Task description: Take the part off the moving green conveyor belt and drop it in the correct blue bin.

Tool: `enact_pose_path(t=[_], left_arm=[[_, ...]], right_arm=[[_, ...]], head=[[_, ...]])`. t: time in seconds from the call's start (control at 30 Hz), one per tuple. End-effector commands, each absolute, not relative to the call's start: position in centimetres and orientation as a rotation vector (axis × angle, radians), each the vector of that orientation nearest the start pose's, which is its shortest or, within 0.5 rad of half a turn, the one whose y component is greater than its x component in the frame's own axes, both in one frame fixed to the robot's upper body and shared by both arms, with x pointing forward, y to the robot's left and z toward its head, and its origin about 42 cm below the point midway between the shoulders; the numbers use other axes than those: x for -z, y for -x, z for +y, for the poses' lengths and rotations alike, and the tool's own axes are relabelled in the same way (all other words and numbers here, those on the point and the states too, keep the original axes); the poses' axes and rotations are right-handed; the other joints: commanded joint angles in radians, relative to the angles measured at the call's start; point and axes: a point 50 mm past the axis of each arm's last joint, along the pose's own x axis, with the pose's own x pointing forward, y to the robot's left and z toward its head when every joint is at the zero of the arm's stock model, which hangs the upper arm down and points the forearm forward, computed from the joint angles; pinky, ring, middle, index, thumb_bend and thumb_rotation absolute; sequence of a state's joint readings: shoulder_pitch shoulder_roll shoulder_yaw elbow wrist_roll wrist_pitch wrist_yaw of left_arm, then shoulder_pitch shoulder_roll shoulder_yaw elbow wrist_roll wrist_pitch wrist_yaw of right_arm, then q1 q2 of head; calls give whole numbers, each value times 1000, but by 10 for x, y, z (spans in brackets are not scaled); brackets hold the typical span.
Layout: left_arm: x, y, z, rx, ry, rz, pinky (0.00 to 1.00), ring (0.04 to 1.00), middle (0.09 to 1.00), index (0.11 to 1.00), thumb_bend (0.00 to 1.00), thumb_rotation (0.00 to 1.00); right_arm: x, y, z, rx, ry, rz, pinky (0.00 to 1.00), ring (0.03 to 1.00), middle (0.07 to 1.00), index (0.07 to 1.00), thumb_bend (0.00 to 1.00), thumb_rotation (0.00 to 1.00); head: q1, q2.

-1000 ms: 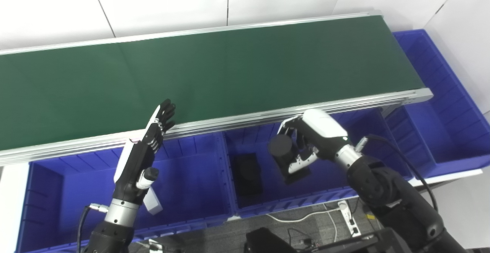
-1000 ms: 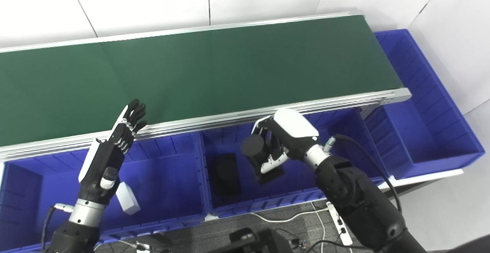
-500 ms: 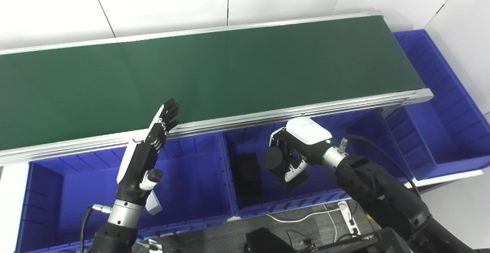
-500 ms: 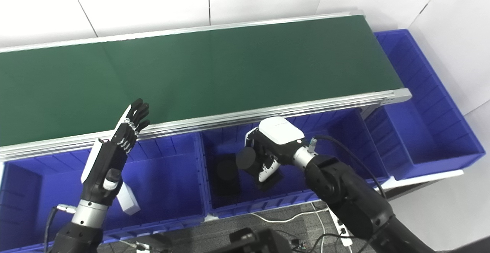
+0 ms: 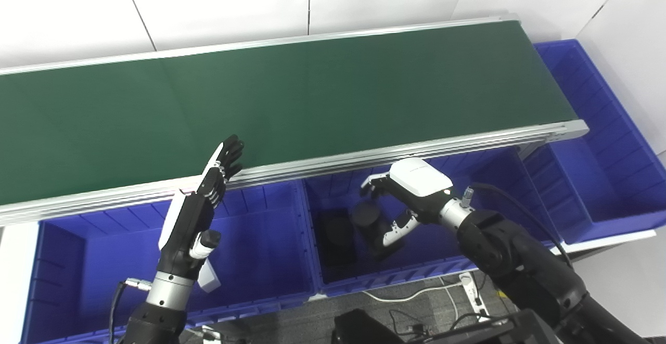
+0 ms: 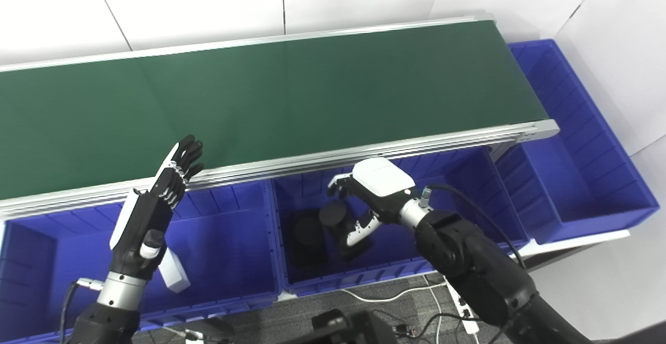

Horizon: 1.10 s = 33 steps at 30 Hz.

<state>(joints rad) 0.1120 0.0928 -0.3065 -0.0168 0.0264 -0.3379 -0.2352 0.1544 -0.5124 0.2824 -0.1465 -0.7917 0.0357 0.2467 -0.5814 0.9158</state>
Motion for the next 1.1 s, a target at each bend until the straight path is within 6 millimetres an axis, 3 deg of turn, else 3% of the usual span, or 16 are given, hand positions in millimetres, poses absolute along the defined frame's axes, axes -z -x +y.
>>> enact_pose_path(t=[0.0, 0.17, 0.37, 0.53, 0.8, 1.07], left_arm=[[-98, -229, 150, 538, -72, -280, 929, 963, 955, 956, 1000, 1000], [-97, -229, 149, 538, -69, -284, 926, 962, 956, 960, 1000, 1000], [-96, -229, 149, 534, -72, -284, 927, 965, 956, 959, 1000, 1000], [-95, -229, 150, 537, -69, -279, 936, 967, 959, 958, 1000, 1000], [-95, -228, 148, 539, -80, -271, 936, 960, 951, 953, 1000, 1000], [-90, -225, 142, 537, -72, -268, 927, 954, 947, 945, 1000, 1000]], right_arm=[[-99, -218, -300, -513, 1275, 137, 991, 993, 973, 934, 1000, 551], [-101, -217, -301, -538, 1281, 147, 958, 1000, 1000, 955, 1000, 594], [-107, -216, -300, -548, 1264, 131, 789, 949, 990, 949, 1000, 620], [-129, -212, -295, -512, 1181, 95, 666, 892, 967, 932, 1000, 615], [-160, -192, -260, -439, 905, -104, 652, 828, 900, 907, 1000, 628], [-161, -174, -231, -414, 645, -291, 697, 844, 901, 899, 1000, 748]], head=[[1, 0], [2, -1], [6, -3], [31, -9], [117, -31], [220, -60]])
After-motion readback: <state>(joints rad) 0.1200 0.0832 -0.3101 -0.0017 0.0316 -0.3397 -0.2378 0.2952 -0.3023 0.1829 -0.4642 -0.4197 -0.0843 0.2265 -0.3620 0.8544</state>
